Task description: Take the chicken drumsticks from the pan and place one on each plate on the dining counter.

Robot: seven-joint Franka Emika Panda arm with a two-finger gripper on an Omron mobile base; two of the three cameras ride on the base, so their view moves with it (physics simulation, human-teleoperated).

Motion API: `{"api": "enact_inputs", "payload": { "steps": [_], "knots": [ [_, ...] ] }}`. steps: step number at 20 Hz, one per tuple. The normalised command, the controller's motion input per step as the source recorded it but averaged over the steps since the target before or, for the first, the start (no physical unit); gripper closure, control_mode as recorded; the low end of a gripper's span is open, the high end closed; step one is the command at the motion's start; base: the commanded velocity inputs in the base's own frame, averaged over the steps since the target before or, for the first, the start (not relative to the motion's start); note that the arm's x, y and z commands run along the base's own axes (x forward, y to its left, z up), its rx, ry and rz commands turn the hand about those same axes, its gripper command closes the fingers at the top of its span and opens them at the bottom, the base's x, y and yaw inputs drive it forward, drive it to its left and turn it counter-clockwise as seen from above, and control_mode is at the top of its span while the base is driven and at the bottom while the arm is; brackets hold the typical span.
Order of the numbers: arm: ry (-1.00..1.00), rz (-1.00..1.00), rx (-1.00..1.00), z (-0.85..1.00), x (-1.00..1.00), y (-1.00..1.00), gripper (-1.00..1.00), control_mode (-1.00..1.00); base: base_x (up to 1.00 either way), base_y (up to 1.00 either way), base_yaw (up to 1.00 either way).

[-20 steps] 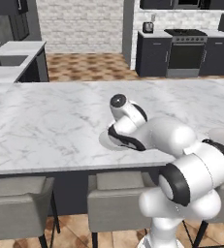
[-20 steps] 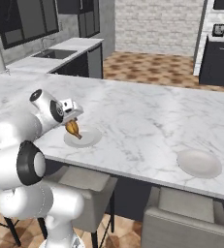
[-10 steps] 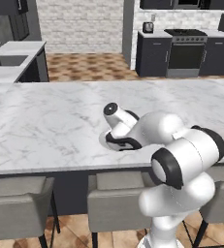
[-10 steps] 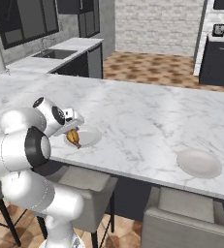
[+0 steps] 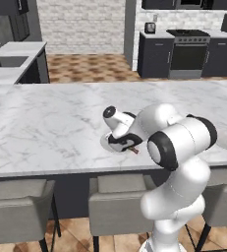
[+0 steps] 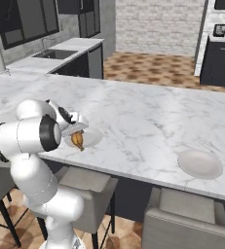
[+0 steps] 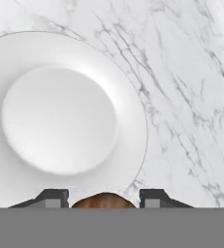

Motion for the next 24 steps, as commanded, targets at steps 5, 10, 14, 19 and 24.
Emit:
{"api": "enact_inputs", "payload": {
  "steps": [5, 10, 14, 19, 24],
  "knots": [
    [0.22, -0.07, 0.0, 0.33, 0.85, 0.0, 1.0, -1.0, 0.0, 0.0, 0.0],
    [0.04, -0.09, 0.0, -0.26, 0.62, 0.0, 1.0, -1.0, 0.0, 0.0, 0.0],
    [0.0, -0.05, 0.0, -0.86, 0.23, 0.0, 1.0, -1.0, 0.0, 0.0, 0.0],
    [-0.01, -0.04, 0.0, -0.97, 0.0, 0.0, 1.0, -1.0, 0.0, 0.0, 0.0],
    [-0.02, -0.03, 0.0, -0.6, 0.04, 0.0, 1.0, -1.0, 0.0, 0.0, 0.0]
  ]
}}
